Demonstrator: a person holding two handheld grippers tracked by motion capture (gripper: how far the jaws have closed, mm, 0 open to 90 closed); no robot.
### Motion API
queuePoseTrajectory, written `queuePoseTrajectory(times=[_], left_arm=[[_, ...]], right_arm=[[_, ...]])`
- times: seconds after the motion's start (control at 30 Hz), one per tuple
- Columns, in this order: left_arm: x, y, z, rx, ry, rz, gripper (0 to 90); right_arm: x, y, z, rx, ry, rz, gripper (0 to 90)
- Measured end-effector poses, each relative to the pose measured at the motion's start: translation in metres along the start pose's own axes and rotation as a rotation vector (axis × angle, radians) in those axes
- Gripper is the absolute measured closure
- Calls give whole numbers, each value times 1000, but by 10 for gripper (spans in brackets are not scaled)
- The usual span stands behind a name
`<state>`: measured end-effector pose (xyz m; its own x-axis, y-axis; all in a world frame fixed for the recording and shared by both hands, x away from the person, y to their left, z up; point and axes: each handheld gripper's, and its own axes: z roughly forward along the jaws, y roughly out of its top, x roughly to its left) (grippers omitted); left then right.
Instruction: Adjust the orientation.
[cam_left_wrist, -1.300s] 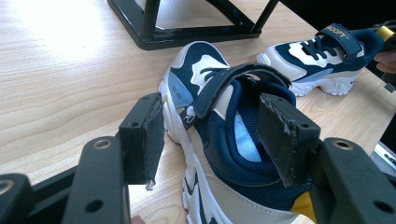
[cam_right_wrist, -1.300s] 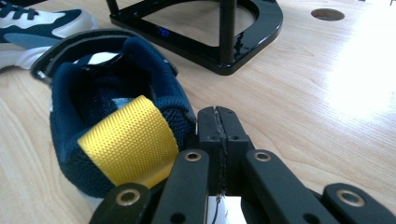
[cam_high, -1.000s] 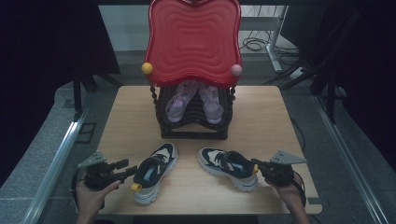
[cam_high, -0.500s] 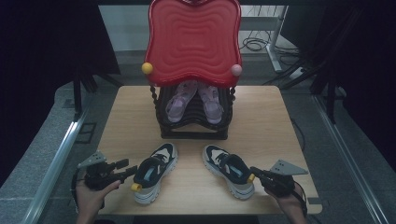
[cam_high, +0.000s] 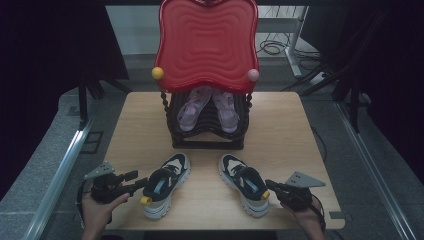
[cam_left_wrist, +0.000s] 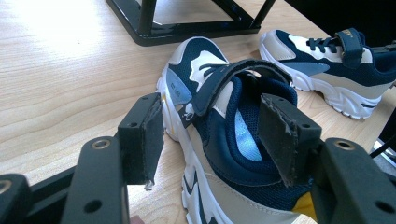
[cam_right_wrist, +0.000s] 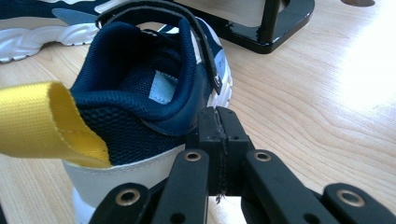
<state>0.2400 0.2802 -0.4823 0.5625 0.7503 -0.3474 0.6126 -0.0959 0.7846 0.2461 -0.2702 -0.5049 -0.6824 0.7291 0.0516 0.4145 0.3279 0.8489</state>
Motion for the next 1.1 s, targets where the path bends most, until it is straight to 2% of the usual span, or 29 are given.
queuePoseTrajectory(times=[0.23,0.43,0.53,0.77,1.1], left_arm=[[0,0,2,8,0,-1,411],[1,0,2,9,0,-3,410],[2,-1,2,16,-1,-4,409],[2,-2,7,52,-12,-3,392],[3,-2,6,52,-7,-4,387]], right_arm=[[-4,-3,5,12,-32,27,898],[1,-3,10,26,-10,8,898],[4,-3,12,35,-18,-4,898],[8,-2,12,39,-11,-12,898],[5,-3,13,42,-10,-5,897]])
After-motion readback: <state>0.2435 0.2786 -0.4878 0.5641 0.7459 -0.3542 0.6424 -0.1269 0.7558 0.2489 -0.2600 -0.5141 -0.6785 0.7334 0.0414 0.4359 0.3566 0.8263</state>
